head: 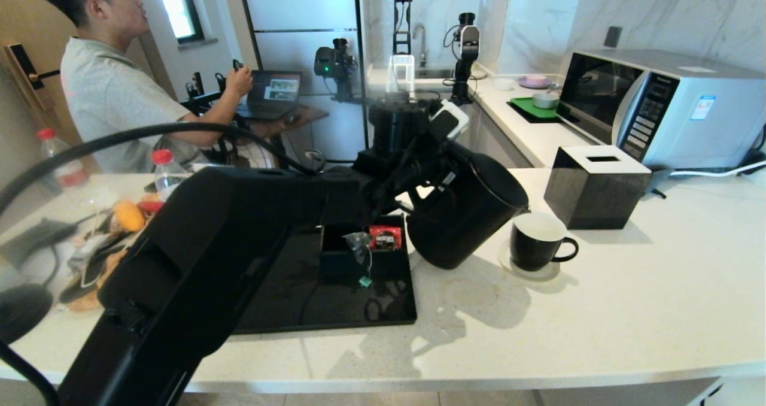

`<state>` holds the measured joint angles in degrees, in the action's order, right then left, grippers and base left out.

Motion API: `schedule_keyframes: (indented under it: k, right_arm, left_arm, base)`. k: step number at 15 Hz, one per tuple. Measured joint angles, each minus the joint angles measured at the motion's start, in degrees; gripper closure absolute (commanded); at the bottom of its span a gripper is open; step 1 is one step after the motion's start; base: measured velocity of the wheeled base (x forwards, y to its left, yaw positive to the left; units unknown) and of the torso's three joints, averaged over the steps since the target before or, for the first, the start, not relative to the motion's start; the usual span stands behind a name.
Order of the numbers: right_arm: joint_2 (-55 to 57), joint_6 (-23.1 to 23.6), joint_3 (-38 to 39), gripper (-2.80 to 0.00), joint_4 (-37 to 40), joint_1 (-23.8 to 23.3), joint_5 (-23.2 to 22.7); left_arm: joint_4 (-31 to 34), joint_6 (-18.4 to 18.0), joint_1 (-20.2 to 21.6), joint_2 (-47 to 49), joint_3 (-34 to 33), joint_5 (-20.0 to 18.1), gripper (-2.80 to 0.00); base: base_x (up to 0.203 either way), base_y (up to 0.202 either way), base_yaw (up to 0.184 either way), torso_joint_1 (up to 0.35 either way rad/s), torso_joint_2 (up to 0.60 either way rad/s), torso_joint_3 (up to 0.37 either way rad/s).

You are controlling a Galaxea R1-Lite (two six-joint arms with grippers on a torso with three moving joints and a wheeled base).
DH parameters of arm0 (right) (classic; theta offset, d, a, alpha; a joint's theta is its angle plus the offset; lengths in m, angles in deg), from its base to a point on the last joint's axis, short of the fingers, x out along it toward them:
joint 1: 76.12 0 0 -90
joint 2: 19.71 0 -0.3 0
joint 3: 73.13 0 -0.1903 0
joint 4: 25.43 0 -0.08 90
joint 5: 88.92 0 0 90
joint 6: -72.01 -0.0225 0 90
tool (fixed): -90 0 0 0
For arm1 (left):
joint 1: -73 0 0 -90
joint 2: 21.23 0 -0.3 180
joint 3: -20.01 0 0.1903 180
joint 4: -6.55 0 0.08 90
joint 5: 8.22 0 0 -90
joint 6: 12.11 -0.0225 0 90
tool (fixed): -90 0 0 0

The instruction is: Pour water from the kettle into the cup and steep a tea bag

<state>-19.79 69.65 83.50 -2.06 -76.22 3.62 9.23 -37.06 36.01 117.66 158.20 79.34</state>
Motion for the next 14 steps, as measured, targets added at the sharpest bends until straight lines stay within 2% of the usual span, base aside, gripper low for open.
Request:
schedule_keyframes:
  k: [8,14]
  right_arm:
    - [0.0,0.0,0.0,0.00,0.0,0.0,0.0]
    - [0.0,0.0,0.0,0.00,0.0,0.0,0.0]
  left_arm:
    - [0.8,-3.0,-0.6,0.4,0.4,3.2,0.00]
    - [1.1,-3.7,-1.1,0.7,1.0,3.4,0.00]
  base:
    - [0.000,0.000,0.000,0.000,0.00,0.000]
    - [0.000,0.000,0.000,0.000,0.00,0.000]
